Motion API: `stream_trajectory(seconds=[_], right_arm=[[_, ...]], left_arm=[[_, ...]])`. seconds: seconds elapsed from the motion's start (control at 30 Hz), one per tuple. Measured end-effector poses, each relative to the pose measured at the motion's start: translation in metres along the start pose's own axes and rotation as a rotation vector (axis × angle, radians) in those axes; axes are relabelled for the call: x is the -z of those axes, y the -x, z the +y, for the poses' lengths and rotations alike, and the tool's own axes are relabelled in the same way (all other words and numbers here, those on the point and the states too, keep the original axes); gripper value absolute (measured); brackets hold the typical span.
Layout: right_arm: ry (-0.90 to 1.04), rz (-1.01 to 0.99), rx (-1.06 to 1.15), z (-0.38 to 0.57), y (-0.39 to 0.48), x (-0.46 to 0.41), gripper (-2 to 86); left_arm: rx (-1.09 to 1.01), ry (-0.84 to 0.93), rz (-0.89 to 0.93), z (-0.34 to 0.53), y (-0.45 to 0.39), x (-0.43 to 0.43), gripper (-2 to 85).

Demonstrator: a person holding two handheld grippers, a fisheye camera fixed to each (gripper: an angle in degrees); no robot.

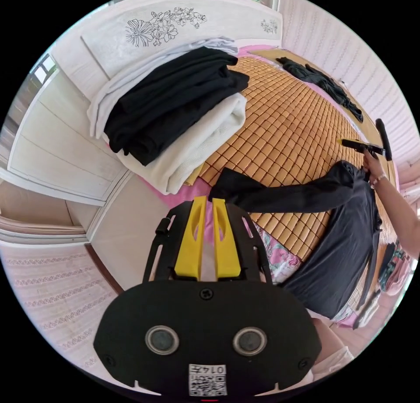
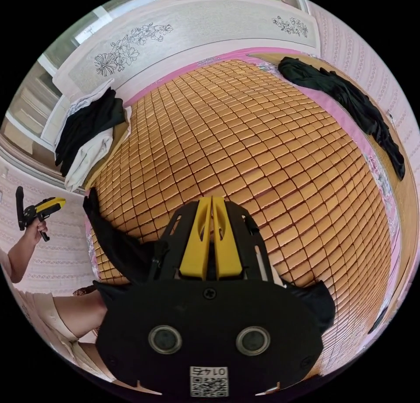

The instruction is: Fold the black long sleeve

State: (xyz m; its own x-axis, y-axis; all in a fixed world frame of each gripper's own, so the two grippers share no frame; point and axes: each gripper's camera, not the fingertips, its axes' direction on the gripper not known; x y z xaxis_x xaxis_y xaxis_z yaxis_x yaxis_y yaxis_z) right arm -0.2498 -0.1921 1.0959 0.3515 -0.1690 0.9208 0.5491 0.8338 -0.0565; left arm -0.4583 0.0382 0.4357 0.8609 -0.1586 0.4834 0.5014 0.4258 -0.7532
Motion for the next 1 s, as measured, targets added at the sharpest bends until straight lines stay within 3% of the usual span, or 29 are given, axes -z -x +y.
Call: stream_trajectory(seconds=[0.1,0.27,0.33,0.5,0.57,0.73,0.87,1.0], right_arm=[[0.068,-0.095,0.116,0.009,0.018,-0.005,0.5],[0.266,0.087,0.211,0.052,0.048,-0.046,5.0],[0.207,0.157,0.246,0.060,0.055,-0.046,1.1],[0.145,0.110,0.195,0.059,0.048,-0.033,0.1],[0.044,0.101,0.133,0.057,0.037,-0.013,0.0],[-0.004,0.083,0.049,0.054,0.018,-0.008,-0.1],[0.025,0.074,0.024,0.056,0.018,-0.023,-0.1],[0.043,0.078,0.027,0.061,0.026,-0.029,-0.1]], left_arm=[[-0.037,0.002,0.019,0.003,0.000,-0.008,4.4],[-0.083,0.033,0.029,-0.013,-0.007,-0.044,9.7],[-0.118,0.042,0.018,-0.021,-0.013,-0.056,9.2],[-0.246,0.141,0.048,-0.033,-0.023,-0.072,0.1],[-0.271,0.168,0.085,-0.028,-0.015,-0.053,-0.6],[-0.306,0.164,0.210,-0.019,-0.003,0.002,-0.8],[-0.449,0.045,0.011,-0.037,-0.016,-0.005,0.4],[-0.639,0.119,-0.038,-0.060,-0.044,-0.050,8.0]])
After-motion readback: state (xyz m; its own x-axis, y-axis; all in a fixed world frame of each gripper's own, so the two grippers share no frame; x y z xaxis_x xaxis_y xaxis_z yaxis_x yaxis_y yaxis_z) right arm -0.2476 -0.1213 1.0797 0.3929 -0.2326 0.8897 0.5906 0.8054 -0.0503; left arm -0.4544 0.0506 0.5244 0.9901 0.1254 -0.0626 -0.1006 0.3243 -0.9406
